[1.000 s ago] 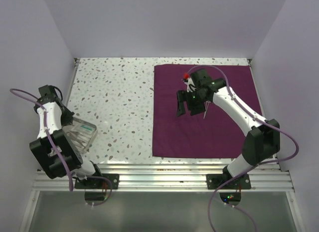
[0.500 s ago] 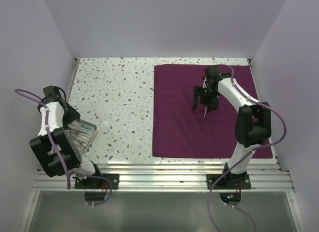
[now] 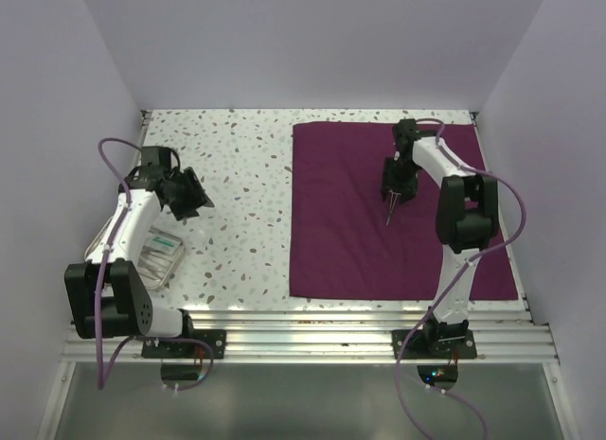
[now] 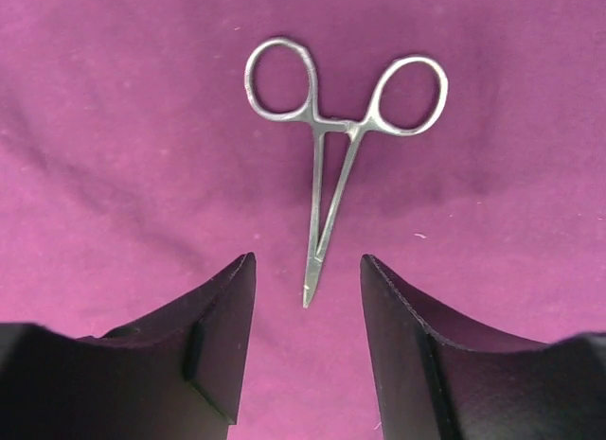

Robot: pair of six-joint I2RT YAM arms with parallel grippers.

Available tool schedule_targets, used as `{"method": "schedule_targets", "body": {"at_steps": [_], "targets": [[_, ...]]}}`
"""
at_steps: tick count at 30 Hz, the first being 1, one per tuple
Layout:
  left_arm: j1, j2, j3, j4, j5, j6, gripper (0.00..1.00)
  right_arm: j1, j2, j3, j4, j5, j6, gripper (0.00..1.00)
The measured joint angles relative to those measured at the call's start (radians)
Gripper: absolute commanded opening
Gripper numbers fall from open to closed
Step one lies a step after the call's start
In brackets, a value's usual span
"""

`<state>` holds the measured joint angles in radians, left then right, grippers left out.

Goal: Prepare the surgical pack

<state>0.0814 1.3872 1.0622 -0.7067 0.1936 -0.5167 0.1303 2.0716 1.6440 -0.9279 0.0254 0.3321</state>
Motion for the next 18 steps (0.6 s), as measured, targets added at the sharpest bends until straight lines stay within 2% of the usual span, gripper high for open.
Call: {"method": "schedule_targets", "body": {"at_steps": [4,13,18], "targets": [[-0.003,0.002,0.004,0.003,0.017,0.001,0.53,-0.005,0.003,-0.008,0.005,0.009,0.007,0.46],[-0.003,0.044,0.038,0.009,0.043,0.003,0.52,-0.004,0.003,-0.109,0.037,0.002,0.023,0.43],[-0.004,0.058,0.043,0.010,0.051,0.004,0.52,-0.004,0.003,-0.119,0.044,0.009,0.027,0.36]]}}
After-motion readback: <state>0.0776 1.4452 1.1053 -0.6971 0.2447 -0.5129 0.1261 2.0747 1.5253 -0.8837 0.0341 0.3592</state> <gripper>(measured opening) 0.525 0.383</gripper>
